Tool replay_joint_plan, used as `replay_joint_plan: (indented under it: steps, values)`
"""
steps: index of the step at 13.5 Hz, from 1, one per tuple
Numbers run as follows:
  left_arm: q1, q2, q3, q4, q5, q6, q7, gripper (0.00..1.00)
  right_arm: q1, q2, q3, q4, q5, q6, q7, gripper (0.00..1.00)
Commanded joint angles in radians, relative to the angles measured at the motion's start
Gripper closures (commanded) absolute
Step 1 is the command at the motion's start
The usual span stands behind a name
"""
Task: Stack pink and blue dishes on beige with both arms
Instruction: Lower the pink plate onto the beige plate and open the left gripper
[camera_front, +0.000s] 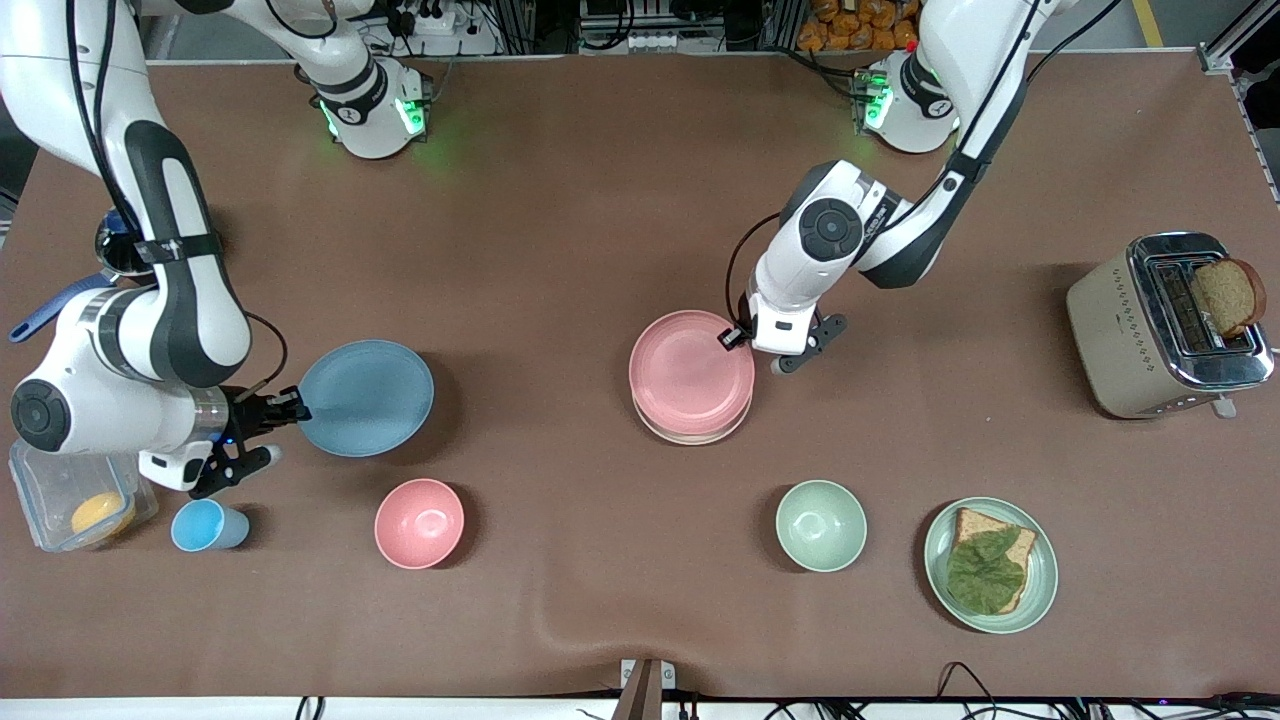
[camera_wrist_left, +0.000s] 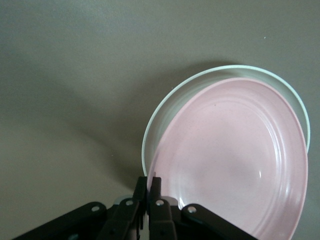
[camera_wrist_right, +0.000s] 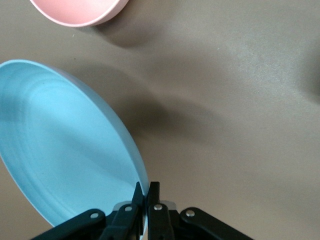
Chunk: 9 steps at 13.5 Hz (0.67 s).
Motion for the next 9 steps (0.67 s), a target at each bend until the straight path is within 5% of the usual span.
replay_joint_plan:
  steps: [1,8,9]
  values:
    - [-0.011,0.017,0.006,-0.001,0.021,0.033,-0.018,1.0,-0.006,0.0,0.002,0.008,0.013,-0.006,0.002,1.0]
    - [-0.011,0.031,0.008,0.006,0.033,0.034,-0.019,1.0,-0.01,0.0,0.002,0.006,0.013,-0.009,-0.004,1.0]
    - [-0.01,0.031,0.008,0.008,0.033,0.034,-0.019,0.8,-0.009,0.0,0.002,0.006,0.013,-0.009,-0.004,1.0]
